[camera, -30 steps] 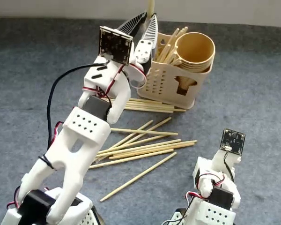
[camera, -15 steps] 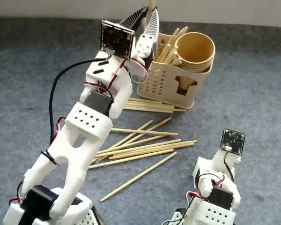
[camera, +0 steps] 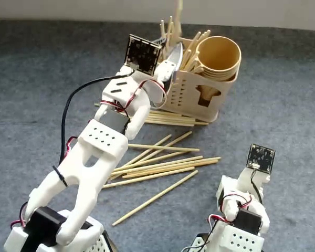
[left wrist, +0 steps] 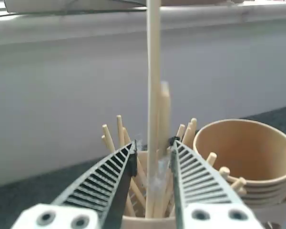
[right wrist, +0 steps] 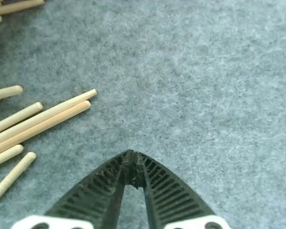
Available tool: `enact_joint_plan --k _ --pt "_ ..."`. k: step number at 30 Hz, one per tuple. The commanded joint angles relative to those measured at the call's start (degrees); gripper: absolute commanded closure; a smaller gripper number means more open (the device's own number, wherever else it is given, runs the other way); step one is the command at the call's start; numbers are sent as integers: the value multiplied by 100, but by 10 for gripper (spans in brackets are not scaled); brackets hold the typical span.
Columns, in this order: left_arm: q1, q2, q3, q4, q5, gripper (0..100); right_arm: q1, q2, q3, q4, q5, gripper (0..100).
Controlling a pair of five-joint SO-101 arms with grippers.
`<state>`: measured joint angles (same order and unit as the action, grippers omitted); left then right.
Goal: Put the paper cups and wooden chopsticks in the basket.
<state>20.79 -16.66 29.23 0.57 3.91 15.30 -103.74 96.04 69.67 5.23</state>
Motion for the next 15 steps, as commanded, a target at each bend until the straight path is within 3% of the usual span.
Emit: enact_joint_plan --k 1,15 --pt "110 -110 -567 967 53 854 57 -31 875 31 0 993" --pt "145 -127 -1341 3077 18 855 57 -31 875 31 0 993"
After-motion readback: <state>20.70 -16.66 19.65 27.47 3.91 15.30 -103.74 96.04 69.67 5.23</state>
